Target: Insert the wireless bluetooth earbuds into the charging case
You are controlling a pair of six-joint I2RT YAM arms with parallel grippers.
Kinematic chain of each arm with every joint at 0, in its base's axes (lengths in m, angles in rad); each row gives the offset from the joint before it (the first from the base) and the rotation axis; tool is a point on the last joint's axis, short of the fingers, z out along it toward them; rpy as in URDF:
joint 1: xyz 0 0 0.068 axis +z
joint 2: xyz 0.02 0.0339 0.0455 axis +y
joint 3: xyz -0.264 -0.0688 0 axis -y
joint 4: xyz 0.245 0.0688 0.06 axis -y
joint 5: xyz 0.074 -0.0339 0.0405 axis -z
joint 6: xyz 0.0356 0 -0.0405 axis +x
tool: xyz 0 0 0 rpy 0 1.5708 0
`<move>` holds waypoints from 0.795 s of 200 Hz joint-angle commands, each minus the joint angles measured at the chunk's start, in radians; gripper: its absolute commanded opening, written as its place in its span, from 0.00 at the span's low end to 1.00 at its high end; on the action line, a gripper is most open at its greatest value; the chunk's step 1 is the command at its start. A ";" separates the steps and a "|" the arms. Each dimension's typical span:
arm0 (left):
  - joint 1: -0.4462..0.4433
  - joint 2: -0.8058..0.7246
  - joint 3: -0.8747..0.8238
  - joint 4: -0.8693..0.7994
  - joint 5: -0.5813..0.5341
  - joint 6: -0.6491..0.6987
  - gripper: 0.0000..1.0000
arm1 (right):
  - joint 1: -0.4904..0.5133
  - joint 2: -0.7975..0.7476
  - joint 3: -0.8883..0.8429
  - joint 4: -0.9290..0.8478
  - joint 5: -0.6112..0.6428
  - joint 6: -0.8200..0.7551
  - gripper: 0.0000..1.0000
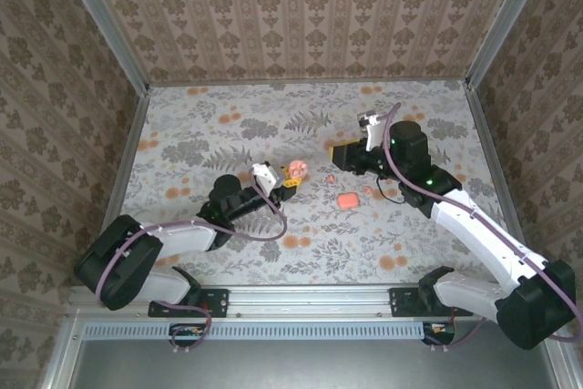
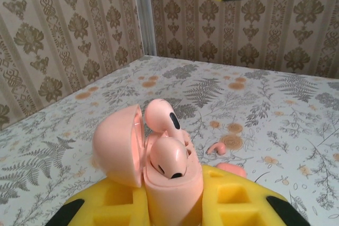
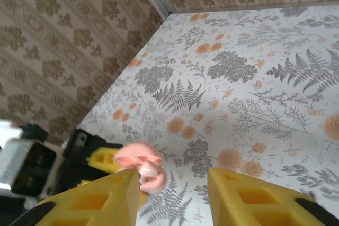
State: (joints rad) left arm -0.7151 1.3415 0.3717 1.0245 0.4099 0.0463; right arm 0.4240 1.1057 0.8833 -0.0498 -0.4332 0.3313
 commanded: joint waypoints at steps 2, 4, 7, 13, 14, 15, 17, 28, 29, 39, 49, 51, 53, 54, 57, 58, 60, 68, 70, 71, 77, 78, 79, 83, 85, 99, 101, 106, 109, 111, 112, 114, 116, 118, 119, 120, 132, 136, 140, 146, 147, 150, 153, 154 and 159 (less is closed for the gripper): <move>-0.008 -0.035 0.040 -0.004 0.050 -0.025 0.14 | -0.027 -0.023 -0.015 0.024 -0.151 -0.228 0.48; -0.008 -0.036 0.041 -0.005 0.052 -0.025 0.14 | -0.029 -0.022 -0.014 0.022 -0.156 -0.240 0.48; -0.009 -0.038 0.043 -0.006 0.057 -0.026 0.14 | -0.034 -0.020 -0.012 0.015 -0.162 -0.257 0.49; -0.009 -0.041 0.044 -0.007 0.063 -0.028 0.14 | -0.044 -0.016 -0.008 0.005 -0.178 -0.288 0.51; -0.009 -0.042 0.045 -0.008 0.064 -0.028 0.14 | -0.045 -0.015 -0.007 0.004 -0.182 -0.294 0.51; -0.009 -0.042 0.045 -0.009 0.065 -0.028 0.14 | -0.047 -0.014 -0.006 0.002 -0.185 -0.296 0.52; -0.008 -0.043 0.045 -0.010 0.067 -0.028 0.14 | -0.050 -0.013 -0.006 0.001 -0.191 -0.307 0.53; -0.009 -0.049 0.047 -0.016 0.074 -0.031 0.14 | -0.067 -0.011 -0.010 0.011 -0.243 -0.363 0.56; -0.009 -0.050 0.047 -0.016 0.074 -0.031 0.14 | -0.069 -0.011 -0.011 0.013 -0.249 -0.366 0.56; -0.008 -0.057 0.045 -0.022 0.076 -0.032 0.14 | -0.082 -0.016 -0.031 0.058 -0.304 -0.411 0.56; -0.009 -0.062 0.044 -0.024 0.076 -0.033 0.14 | -0.085 -0.024 -0.051 0.099 -0.319 -0.461 0.56; -0.009 -0.064 0.044 -0.025 0.078 -0.034 0.14 | -0.085 -0.025 -0.056 0.105 -0.318 -0.470 0.57; -0.009 -0.064 0.043 -0.026 0.078 -0.034 0.14 | -0.084 -0.027 -0.060 0.112 -0.316 -0.477 0.58; -0.009 -0.064 0.043 -0.026 0.078 -0.034 0.14 | -0.085 -0.028 -0.062 0.116 -0.314 -0.480 0.58; -0.009 -0.066 0.042 -0.026 0.078 -0.034 0.14 | -0.084 -0.029 -0.068 0.123 -0.311 -0.492 0.59; -0.008 -0.067 0.042 -0.026 0.078 -0.034 0.14 | -0.084 -0.030 -0.068 0.126 -0.310 -0.498 0.59; -0.009 -0.069 0.041 -0.025 0.078 -0.034 0.14 | -0.084 -0.030 -0.072 0.131 -0.309 -0.506 0.59; -0.008 -0.073 0.040 -0.025 0.077 -0.034 0.14 | -0.084 -0.032 -0.081 0.135 -0.307 -0.546 0.60; -0.009 -0.074 0.039 -0.026 0.078 -0.034 0.14 | -0.085 -0.032 -0.082 0.135 -0.308 -0.556 0.60; -0.009 -0.075 0.040 -0.027 0.078 -0.034 0.14 | -0.085 -0.031 -0.082 0.135 -0.309 -0.561 0.60; -0.008 -0.079 0.039 -0.029 0.077 -0.033 0.14 | -0.084 -0.029 -0.082 0.125 -0.318 -0.598 0.60; -0.008 -0.080 0.039 -0.029 0.077 -0.033 0.14 | -0.085 -0.029 -0.083 0.123 -0.320 -0.605 0.60; -0.008 -0.080 0.039 -0.029 0.077 -0.032 0.14 | -0.084 -0.029 -0.083 0.119 -0.321 -0.612 0.60; -0.009 -0.083 0.040 -0.031 0.078 -0.031 0.14 | -0.083 -0.026 -0.083 0.106 -0.329 -0.643 0.60; -0.009 -0.083 0.040 -0.032 0.078 -0.031 0.14 | -0.082 -0.025 -0.083 0.100 -0.335 -0.658 0.60; -0.008 -0.091 0.042 -0.039 0.078 -0.028 0.14 | -0.080 -0.020 -0.080 0.052 -0.363 -0.759 0.56; -0.008 -0.092 0.042 -0.039 0.079 -0.028 0.14 | -0.078 -0.019 -0.080 0.048 -0.365 -0.772 0.55; -0.008 -0.094 0.044 -0.042 0.081 -0.027 0.14 | -0.074 -0.017 -0.078 0.033 -0.367 -0.804 0.54; -0.008 -0.096 0.044 -0.043 0.082 -0.027 0.14 | -0.071 -0.017 -0.079 0.026 -0.366 -0.822 0.53; -0.009 -0.096 0.045 -0.044 0.081 -0.027 0.14 | -0.068 -0.015 -0.079 0.022 -0.365 -0.833 0.53; -0.009 -0.096 0.045 -0.043 0.082 -0.026 0.14 | -0.067 -0.015 -0.079 0.021 -0.364 -0.838 0.53; -0.009 -0.097 0.045 -0.045 0.082 -0.025 0.14 | -0.065 -0.015 -0.079 0.018 -0.361 -0.848 0.52; -0.009 -0.097 0.045 -0.046 0.082 -0.025 0.14 | -0.062 -0.015 -0.079 0.016 -0.358 -0.856 0.52; -0.009 -0.097 0.045 -0.046 0.083 -0.025 0.14 | -0.060 -0.015 -0.079 0.015 -0.353 -0.865 0.51; -0.009 -0.097 0.045 -0.046 0.084 -0.026 0.14 | -0.058 -0.015 -0.080 0.014 -0.352 -0.868 0.51; -0.009 -0.097 0.045 -0.046 0.084 -0.025 0.14 | -0.057 -0.015 -0.081 0.014 -0.349 -0.870 0.51; -0.009 -0.098 0.047 -0.049 0.086 -0.025 0.14 | -0.038 -0.011 -0.083 0.010 -0.317 -0.908 0.51; -0.008 -0.100 0.049 -0.049 0.085 -0.025 0.14 | -0.031 -0.008 -0.083 0.007 -0.309 -0.920 0.51; -0.009 -0.100 0.049 -0.049 0.086 -0.025 0.14 | -0.025 -0.005 -0.082 0.005 -0.301 -0.930 0.51; -0.009 -0.099 0.048 -0.047 0.086 -0.025 0.14 | -0.015 0.000 -0.078 0.002 -0.292 -0.943 0.51; -0.009 -0.100 0.048 -0.047 0.086 -0.025 0.14 | -0.014 0.001 -0.077 0.001 -0.290 -0.944 0.51; -0.010 -0.100 0.049 -0.047 0.087 -0.025 0.14 | -0.011 0.004 -0.075 -0.001 -0.286 -0.947 0.51; -0.010 -0.100 0.048 -0.047 0.086 -0.025 0.14 | -0.008 0.007 -0.074 -0.001 -0.283 -0.950 0.51; -0.010 -0.100 0.048 -0.047 0.086 -0.025 0.14 | -0.007 0.008 -0.073 0.000 -0.282 -0.951 0.51; -0.010 -0.100 0.049 -0.047 0.088 -0.025 0.14 | 0.000 0.016 -0.070 -0.001 -0.280 -0.955 0.51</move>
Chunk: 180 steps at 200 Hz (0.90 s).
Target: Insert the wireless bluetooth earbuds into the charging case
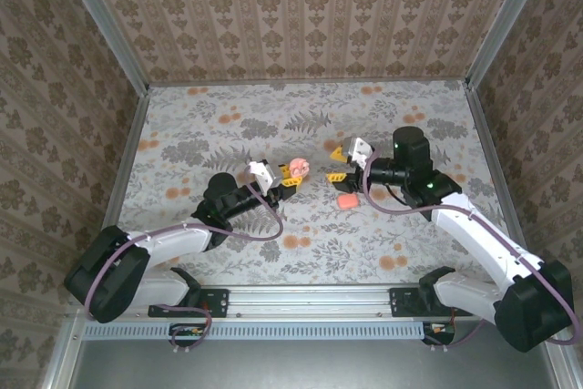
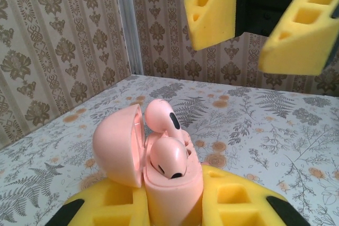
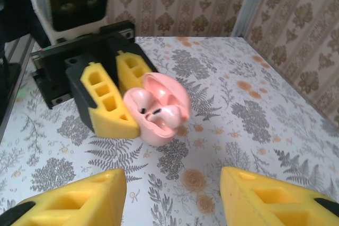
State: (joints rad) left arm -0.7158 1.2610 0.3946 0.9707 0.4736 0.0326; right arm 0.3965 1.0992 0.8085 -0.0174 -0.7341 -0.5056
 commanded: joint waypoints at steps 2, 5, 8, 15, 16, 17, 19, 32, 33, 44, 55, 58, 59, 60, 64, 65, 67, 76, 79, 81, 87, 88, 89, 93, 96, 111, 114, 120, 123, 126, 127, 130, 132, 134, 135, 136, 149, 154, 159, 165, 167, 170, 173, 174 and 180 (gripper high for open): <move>-0.010 -0.020 0.026 0.006 0.024 -0.011 0.14 | 0.028 0.025 0.007 -0.033 0.022 -0.118 0.50; -0.010 -0.021 0.026 0.006 0.024 -0.011 0.14 | 0.030 0.028 0.009 -0.033 0.023 -0.119 0.50; -0.010 -0.021 0.025 0.006 0.025 -0.011 0.14 | 0.035 0.033 0.013 -0.032 0.024 -0.120 0.50; -0.009 -0.023 0.026 0.006 0.024 -0.009 0.14 | 0.041 0.044 0.019 -0.029 0.028 -0.120 0.50; -0.009 -0.023 0.026 0.006 0.025 -0.009 0.14 | 0.042 0.045 0.019 -0.028 0.029 -0.121 0.50; -0.008 -0.024 0.026 0.006 0.025 -0.009 0.14 | 0.043 0.047 0.020 -0.028 0.030 -0.121 0.50; -0.009 -0.024 0.026 0.006 0.025 -0.010 0.14 | 0.045 0.049 0.021 -0.026 0.031 -0.122 0.50; -0.009 -0.028 0.026 0.004 0.023 -0.006 0.14 | 0.056 0.065 0.030 -0.011 0.034 -0.122 0.49; -0.008 -0.028 0.026 0.004 0.022 -0.006 0.14 | 0.057 0.066 0.030 -0.010 0.033 -0.122 0.49; -0.009 -0.030 0.027 0.002 0.022 -0.003 0.14 | 0.063 0.083 0.037 0.001 0.032 -0.122 0.48; -0.010 -0.031 0.027 0.000 0.020 -0.001 0.14 | 0.068 0.101 0.048 0.003 0.031 -0.122 0.48; -0.010 -0.032 0.027 0.001 0.020 -0.001 0.14 | 0.069 0.106 0.050 0.004 0.029 -0.123 0.48; -0.010 -0.032 0.027 0.002 0.020 -0.001 0.14 | 0.070 0.106 0.050 0.005 0.030 -0.123 0.48; -0.010 -0.032 0.027 0.002 0.020 -0.002 0.14 | 0.070 0.108 0.052 0.005 0.030 -0.124 0.48; -0.009 -0.032 0.027 0.000 0.020 -0.002 0.14 | 0.072 0.113 0.055 0.006 0.028 -0.123 0.48; -0.009 -0.033 0.026 0.000 0.020 -0.002 0.14 | 0.072 0.114 0.056 0.006 0.028 -0.124 0.48; -0.010 -0.034 0.026 0.001 0.019 -0.002 0.14 | 0.074 0.117 0.059 0.008 0.028 -0.123 0.48; -0.009 -0.036 0.026 0.002 0.019 -0.002 0.14 | 0.077 0.129 0.067 0.014 0.026 -0.123 0.48; -0.010 -0.035 0.025 0.001 0.019 -0.002 0.14 | 0.080 0.133 0.069 0.017 0.026 -0.123 0.48; -0.009 -0.036 0.025 0.002 0.019 -0.002 0.14 | 0.081 0.135 0.071 0.017 0.025 -0.123 0.48; -0.010 -0.038 0.023 0.002 0.018 0.000 0.14 | 0.083 0.143 0.077 0.020 0.025 -0.125 0.48; -0.010 -0.039 0.024 0.002 0.018 0.000 0.14 | 0.084 0.144 0.078 0.021 0.025 -0.126 0.48; -0.010 -0.039 0.024 0.002 0.017 0.000 0.14 | 0.084 0.145 0.079 0.022 0.025 -0.125 0.48; -0.008 -0.040 0.023 0.001 0.017 0.000 0.14 | 0.086 0.149 0.081 0.025 0.025 -0.126 0.48; -0.009 -0.041 0.023 0.000 0.016 0.000 0.14 | 0.088 0.153 0.084 0.025 0.025 -0.126 0.48; -0.009 -0.047 0.023 -0.002 0.013 0.004 0.14 | 0.094 0.171 0.099 0.029 0.019 -0.128 0.47; -0.009 -0.047 0.023 -0.003 0.013 0.004 0.14 | 0.095 0.174 0.101 0.030 0.018 -0.128 0.47; -0.009 -0.048 0.022 -0.005 0.011 0.006 0.14 | 0.098 0.178 0.105 0.032 0.015 -0.128 0.47; -0.010 -0.048 0.023 -0.007 0.012 0.007 0.14 | 0.097 0.181 0.106 0.033 0.015 -0.128 0.47; -0.010 -0.048 0.023 -0.007 0.011 0.007 0.14 | 0.099 0.183 0.108 0.033 0.013 -0.128 0.47; -0.010 -0.048 0.023 -0.007 0.011 0.008 0.14 | 0.100 0.185 0.109 0.033 0.012 -0.128 0.47; -0.009 -0.048 0.022 -0.008 0.011 0.009 0.14 | 0.100 0.186 0.111 0.034 0.012 -0.128 0.47; -0.008 -0.048 0.022 -0.008 0.011 0.010 0.14 | 0.100 0.188 0.112 0.035 0.011 -0.128 0.47; -0.010 -0.048 0.022 -0.009 0.010 0.010 0.14 | 0.101 0.188 0.113 0.036 0.010 -0.129 0.47; -0.010 -0.049 0.023 -0.009 0.011 0.010 0.14 | 0.101 0.188 0.113 0.036 0.010 -0.129 0.47; -0.010 -0.049 0.022 -0.008 0.011 0.010 0.14 | 0.102 0.188 0.112 0.036 0.010 -0.128 0.47; -0.010 -0.049 0.024 -0.009 0.009 0.010 0.14 | 0.104 0.194 0.116 0.039 0.005 -0.128 0.46; -0.010 -0.050 0.024 -0.010 0.009 0.012 0.14 | 0.106 0.194 0.116 0.041 0.004 -0.128 0.46; -0.010 -0.049 0.025 -0.010 0.010 0.012 0.14 | 0.106 0.194 0.115 0.041 0.002 -0.128 0.45; -0.010 -0.048 0.026 -0.012 0.008 0.012 0.14 | 0.106 0.192 0.113 0.042 0.002 -0.129 0.45; -0.010 -0.049 0.025 -0.011 0.007 0.012 0.14 | 0.107 0.191 0.115 0.042 0.001 -0.129 0.45; -0.010 -0.049 0.026 -0.012 0.007 0.011 0.14 | 0.107 0.192 0.115 0.043 -0.001 -0.129 0.45; -0.009 -0.049 0.026 -0.012 0.008 0.011 0.14 | 0.107 0.191 0.114 0.043 -0.001 -0.129 0.45; -0.010 -0.049 0.026 -0.012 0.008 0.011 0.14 | 0.107 0.191 0.114 0.043 -0.001 -0.129 0.44; -0.010 -0.049 0.026 -0.013 0.007 0.011 0.14 | 0.108 0.190 0.114 0.045 -0.005 -0.129 0.44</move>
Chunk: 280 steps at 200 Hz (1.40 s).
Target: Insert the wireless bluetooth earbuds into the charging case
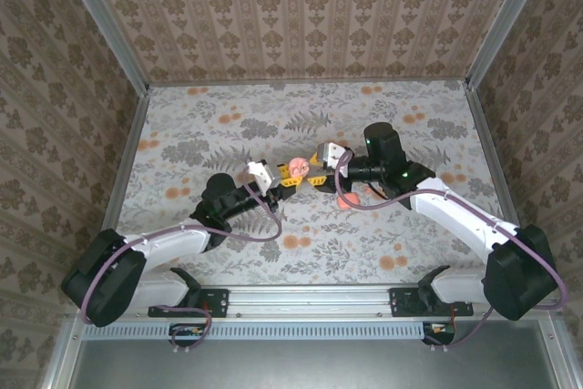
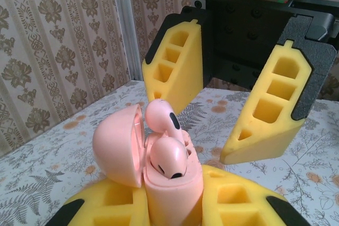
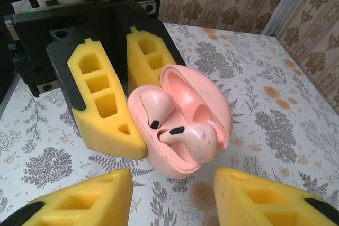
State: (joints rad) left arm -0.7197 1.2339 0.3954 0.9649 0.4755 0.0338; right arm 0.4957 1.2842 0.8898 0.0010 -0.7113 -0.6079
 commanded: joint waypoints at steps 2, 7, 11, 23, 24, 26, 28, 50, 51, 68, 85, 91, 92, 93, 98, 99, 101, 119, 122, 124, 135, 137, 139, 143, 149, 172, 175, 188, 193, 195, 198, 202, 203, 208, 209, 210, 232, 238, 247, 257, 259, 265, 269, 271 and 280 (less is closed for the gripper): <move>-0.006 -0.021 0.025 -0.007 0.006 0.011 0.15 | 0.009 0.006 0.033 0.027 -0.030 -0.028 0.44; -0.006 -0.022 0.025 -0.007 0.006 0.011 0.15 | 0.010 0.004 0.031 0.029 -0.035 -0.027 0.44; -0.006 -0.022 0.026 -0.008 0.005 0.011 0.14 | 0.010 0.004 0.030 0.032 -0.039 -0.027 0.44; -0.005 -0.022 0.025 -0.008 0.006 0.011 0.14 | 0.011 0.004 0.028 0.036 -0.049 -0.026 0.43; -0.006 -0.022 0.025 -0.008 0.005 0.011 0.15 | 0.012 0.004 0.029 0.036 -0.050 -0.026 0.43; -0.005 -0.022 0.026 -0.008 0.005 0.011 0.15 | 0.011 0.004 0.028 0.037 -0.051 -0.026 0.43; -0.005 -0.022 0.025 -0.008 0.005 0.011 0.15 | 0.011 0.004 0.029 0.037 -0.052 -0.026 0.43; -0.006 -0.022 0.028 -0.013 0.005 0.012 0.14 | 0.014 0.009 0.029 0.042 -0.060 -0.025 0.43; -0.006 -0.022 0.028 -0.012 0.005 0.012 0.15 | 0.014 0.009 0.029 0.042 -0.060 -0.026 0.43; -0.006 -0.022 0.031 -0.015 0.003 0.014 0.15 | 0.015 0.013 0.032 0.042 -0.065 -0.027 0.43; -0.006 -0.022 0.031 -0.017 0.002 0.015 0.15 | 0.017 0.014 0.033 0.044 -0.065 -0.030 0.42; -0.006 -0.022 0.032 -0.017 0.002 0.015 0.15 | 0.017 0.014 0.033 0.043 -0.065 -0.032 0.42; -0.006 -0.022 0.032 -0.018 0.001 0.015 0.15 | 0.017 0.014 0.032 0.043 -0.065 -0.032 0.42; -0.006 -0.022 0.033 -0.018 0.001 0.014 0.15 | 0.017 0.012 0.033 0.042 -0.064 -0.032 0.42; -0.006 -0.023 0.033 -0.019 0.002 0.015 0.15 | 0.017 0.013 0.033 0.042 -0.065 -0.033 0.42; -0.006 -0.023 0.033 -0.019 0.002 0.015 0.15 | 0.017 0.013 0.033 0.042 -0.065 -0.033 0.42; -0.006 -0.022 0.033 -0.018 0.002 0.015 0.14 | 0.017 0.014 0.034 0.043 -0.065 -0.033 0.42; -0.005 -0.021 0.033 -0.019 0.002 0.013 0.15 | 0.018 0.013 0.034 0.035 -0.064 -0.038 0.41; -0.007 -0.021 0.033 -0.019 0.001 0.015 0.14 | 0.018 0.013 0.035 0.034 -0.062 -0.038 0.41; -0.007 -0.021 0.033 -0.019 0.001 0.014 0.15 | 0.019 0.013 0.035 0.033 -0.062 -0.038 0.41; -0.006 -0.022 0.033 -0.018 0.003 0.014 0.15 | 0.020 0.011 0.033 0.031 -0.056 -0.040 0.41; -0.006 -0.022 0.034 -0.018 0.003 0.013 0.15 | 0.019 0.009 0.032 0.031 -0.055 -0.038 0.41; -0.007 -0.022 0.034 -0.018 0.003 0.015 0.15 | 0.019 0.008 0.034 0.031 -0.054 -0.038 0.41; -0.005 -0.022 0.034 -0.018 0.004 0.015 0.14 | 0.019 0.004 0.033 0.033 -0.050 -0.038 0.41; -0.007 -0.022 0.034 -0.018 0.005 0.015 0.15 | 0.018 -0.002 0.027 0.036 -0.045 -0.038 0.41; -0.007 -0.022 0.034 -0.018 0.013 0.016 0.15 | 0.010 -0.040 0.000 0.055 -0.026 -0.034 0.41; -0.006 -0.022 0.034 -0.018 0.016 0.015 0.14 | 0.007 -0.046 -0.005 0.059 -0.026 -0.032 0.41; -0.007 -0.022 0.036 -0.016 0.025 0.014 0.15 | -0.005 -0.072 -0.030 0.082 -0.024 -0.018 0.41; -0.005 -0.022 0.036 -0.017 0.029 0.012 0.15 | -0.010 -0.083 -0.039 0.096 -0.024 -0.008 0.41; -0.005 -0.022 0.036 -0.017 0.030 0.012 0.15 | -0.012 -0.087 -0.043 0.101 -0.025 -0.004 0.41; -0.005 -0.021 0.036 -0.017 0.032 0.012 0.14 | -0.015 -0.093 -0.049 0.108 -0.027 0.002 0.41; -0.006 -0.022 0.036 -0.017 0.035 0.011 0.15 | -0.017 -0.099 -0.054 0.116 -0.030 0.007 0.41; -0.005 -0.022 0.036 -0.017 0.036 0.011 0.14 | -0.017 -0.102 -0.055 0.117 -0.031 0.008 0.42; -0.006 -0.022 0.036 -0.018 0.039 0.010 0.15 | -0.017 -0.108 -0.058 0.117 -0.034 0.009 0.41; -0.006 -0.022 0.036 -0.018 0.039 0.010 0.15 | -0.017 -0.109 -0.057 0.116 -0.034 0.009 0.41; -0.006 -0.022 0.036 -0.018 0.040 0.011 0.15 | -0.017 -0.110 -0.058 0.115 -0.034 0.009 0.41; -0.006 -0.022 0.037 -0.019 0.045 0.011 0.15 | -0.016 -0.117 -0.041 0.064 -0.050 -0.002 0.41; -0.005 -0.022 0.038 -0.019 0.047 0.011 0.14 | -0.014 -0.115 -0.035 0.046 -0.050 -0.007 0.41; -0.005 -0.022 0.039 -0.019 0.049 0.010 0.15 | -0.013 -0.112 -0.030 0.034 -0.046 -0.014 0.39; -0.007 -0.020 0.040 -0.019 0.050 0.011 0.15 | -0.008 -0.108 -0.026 0.033 -0.032 -0.015 0.37; -0.006 -0.020 0.040 -0.019 0.050 0.010 0.15 | -0.008 -0.107 -0.026 0.033 -0.032 -0.015 0.37; -0.006 -0.021 0.040 -0.017 0.049 0.010 0.14 | -0.006 -0.106 -0.025 0.035 -0.030 -0.017 0.36; -0.007 -0.021 0.040 -0.019 0.050 0.011 0.15 | -0.005 -0.101 -0.024 0.035 -0.030 -0.018 0.36; -0.007 -0.020 0.040 -0.019 0.049 0.011 0.15 | -0.004 -0.100 -0.022 0.036 -0.030 -0.018 0.35; -0.006 -0.020 0.039 -0.019 0.050 0.011 0.14 | 0.001 -0.094 -0.018 0.037 -0.028 -0.019 0.34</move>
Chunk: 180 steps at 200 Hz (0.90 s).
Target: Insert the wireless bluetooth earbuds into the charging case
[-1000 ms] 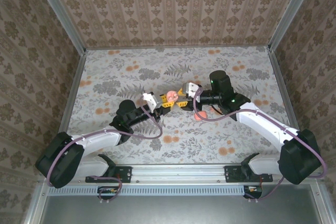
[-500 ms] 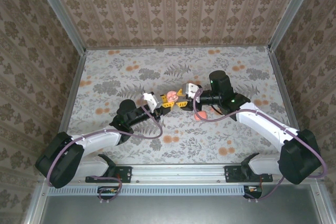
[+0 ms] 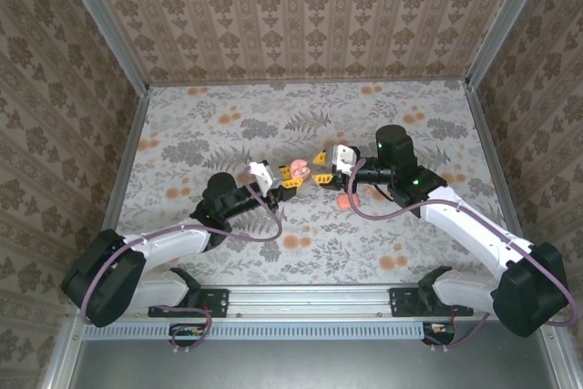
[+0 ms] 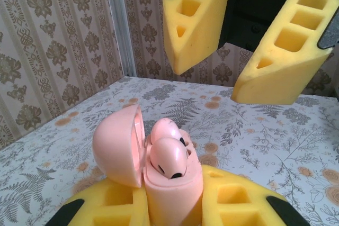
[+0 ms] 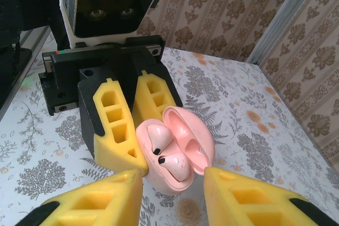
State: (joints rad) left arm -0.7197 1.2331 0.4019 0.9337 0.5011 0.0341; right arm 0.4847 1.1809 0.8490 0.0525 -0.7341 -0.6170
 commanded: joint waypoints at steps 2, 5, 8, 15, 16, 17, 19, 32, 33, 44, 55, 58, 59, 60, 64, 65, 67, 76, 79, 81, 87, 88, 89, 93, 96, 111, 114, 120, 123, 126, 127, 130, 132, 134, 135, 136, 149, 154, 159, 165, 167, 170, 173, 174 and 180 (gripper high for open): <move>-0.007 -0.020 0.034 0.013 0.025 0.010 0.15 | 0.012 0.011 0.023 -0.013 -0.006 -0.010 0.34; -0.006 -0.020 0.034 0.013 0.025 0.010 0.14 | 0.013 0.013 0.024 -0.013 -0.005 -0.012 0.33; -0.006 -0.020 0.034 0.013 0.025 0.010 0.15 | 0.014 0.016 0.026 -0.013 -0.006 -0.013 0.33; -0.007 -0.020 0.034 0.013 0.025 0.010 0.14 | 0.015 0.021 0.030 -0.014 -0.007 -0.016 0.32; -0.007 -0.020 0.034 0.013 0.024 0.010 0.14 | 0.015 0.020 0.031 -0.014 -0.007 -0.017 0.32; -0.007 -0.020 0.033 0.013 0.025 0.010 0.14 | 0.015 0.023 0.033 -0.013 -0.008 -0.017 0.32; -0.007 -0.020 0.034 0.013 0.025 0.010 0.15 | 0.017 0.024 0.033 -0.015 -0.008 -0.018 0.32; -0.007 -0.022 0.034 0.013 0.025 0.010 0.15 | 0.020 0.033 0.043 -0.023 -0.011 -0.026 0.32; -0.007 -0.021 0.034 0.013 0.025 0.010 0.15 | 0.020 0.035 0.043 -0.024 -0.011 -0.028 0.32; -0.007 -0.024 0.034 0.012 0.024 0.009 0.15 | 0.025 0.041 0.049 -0.032 -0.011 -0.033 0.32; -0.006 -0.026 0.034 0.011 0.024 0.010 0.15 | 0.027 0.049 0.052 -0.037 -0.011 -0.039 0.31; -0.007 -0.027 0.034 0.011 0.023 0.010 0.15 | 0.028 0.050 0.054 -0.038 -0.011 -0.039 0.31; -0.007 -0.027 0.034 0.011 0.023 0.010 0.14 | 0.028 0.051 0.054 -0.039 -0.011 -0.041 0.31; -0.007 -0.027 0.034 0.011 0.022 0.011 0.14 | 0.029 0.052 0.054 -0.039 -0.011 -0.041 0.31; -0.007 -0.028 0.033 0.010 0.023 0.011 0.15 | 0.029 0.053 0.054 -0.039 -0.011 -0.041 0.31; -0.007 -0.029 0.033 0.010 0.023 0.012 0.15 | 0.029 0.054 0.055 -0.039 -0.011 -0.040 0.31; -0.007 -0.029 0.034 0.011 0.023 0.012 0.15 | 0.030 0.055 0.056 -0.038 -0.011 -0.041 0.30; -0.006 -0.030 0.034 0.008 0.023 0.012 0.14 | 0.032 0.059 0.057 -0.036 -0.011 -0.043 0.29; -0.007 -0.030 0.034 0.007 0.022 0.013 0.15 | 0.033 0.061 0.058 -0.037 -0.011 -0.043 0.29; -0.007 -0.031 0.034 0.007 0.022 0.013 0.14 | 0.034 0.061 0.058 -0.036 -0.011 -0.043 0.29; -0.007 -0.032 0.032 0.006 0.021 0.013 0.15 | 0.035 0.064 0.059 -0.038 -0.013 -0.045 0.29; -0.006 -0.032 0.033 0.007 0.022 0.013 0.15 | 0.036 0.064 0.059 -0.038 -0.013 -0.045 0.29; -0.006 -0.032 0.033 0.007 0.022 0.013 0.15 | 0.036 0.065 0.060 -0.038 -0.013 -0.046 0.29; -0.007 -0.032 0.032 0.007 0.021 0.013 0.14 | 0.038 0.067 0.060 -0.041 -0.014 -0.047 0.28; -0.007 -0.033 0.032 0.006 0.022 0.013 0.15 | 0.039 0.069 0.061 -0.041 -0.014 -0.048 0.28; -0.009 -0.035 0.031 0.006 0.020 0.013 0.14 | 0.044 0.078 0.065 -0.051 -0.013 -0.055 0.28; -0.008 -0.035 0.031 0.006 0.020 0.014 0.14 | 0.046 0.081 0.066 -0.054 -0.014 -0.058 0.28; -0.009 -0.035 0.031 0.006 0.020 0.013 0.15 | 0.050 0.083 0.069 -0.061 -0.012 -0.064 0.28; -0.009 -0.035 0.031 0.006 0.020 0.013 0.15 | 0.051 0.086 0.071 -0.066 -0.012 -0.068 0.28; -0.009 -0.035 0.031 0.006 0.022 0.014 0.15 | 0.053 0.088 0.073 -0.071 -0.010 -0.072 0.28; -0.008 -0.035 0.032 0.006 0.020 0.014 0.15 | 0.054 0.089 0.073 -0.073 -0.009 -0.073 0.28; -0.008 -0.035 0.031 0.005 0.022 0.013 0.15 | 0.055 0.091 0.075 -0.078 -0.008 -0.076 0.28; -0.009 -0.035 0.031 0.006 0.022 0.014 0.15 | 0.056 0.092 0.076 -0.081 -0.008 -0.079 0.28; -0.009 -0.036 0.032 0.006 0.022 0.014 0.15 | 0.057 0.094 0.077 -0.085 -0.006 -0.082 0.28; -0.009 -0.036 0.032 0.006 0.021 0.013 0.14 | 0.059 0.094 0.076 -0.086 -0.005 -0.083 0.28; -0.008 -0.036 0.032 0.005 0.021 0.013 0.14 | 0.059 0.095 0.078 -0.088 -0.004 -0.083 0.28; -0.009 -0.038 0.034 0.005 0.023 0.014 0.15 | 0.065 0.102 0.084 -0.104 0.003 -0.095 0.28; -0.009 -0.038 0.034 0.004 0.022 0.013 0.15 | 0.066 0.103 0.086 -0.106 0.005 -0.098 0.28; -0.009 -0.040 0.034 0.002 0.023 0.014 0.14 | 0.067 0.104 0.086 -0.106 0.007 -0.099 0.28; -0.009 -0.040 0.033 0.000 0.023 0.013 0.15 | 0.066 0.103 0.087 -0.104 0.008 -0.099 0.28; -0.009 -0.040 0.034 0.000 0.023 0.014 0.15 | 0.067 0.101 0.086 -0.104 0.010 -0.099 0.29; -0.008 -0.041 0.033 -0.001 0.024 0.014 0.15 | 0.067 0.100 0.087 -0.103 0.011 -0.099 0.29; -0.009 -0.041 0.034 -0.001 0.024 0.014 0.15 | 0.067 0.099 0.086 -0.102 0.013 -0.099 0.29; -0.009 -0.041 0.034 -0.001 0.025 0.014 0.15 | 0.067 0.098 0.086 -0.102 0.014 -0.099 0.29; -0.009 -0.043 0.033 -0.002 0.024 0.015 0.14 | 0.067 0.094 0.083 -0.099 0.018 -0.100 0.29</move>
State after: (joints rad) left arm -0.7185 1.2217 0.4091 0.9047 0.4934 0.0341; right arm 0.5339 1.2713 0.9089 -0.0200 -0.7177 -0.6853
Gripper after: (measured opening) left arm 0.192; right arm 0.285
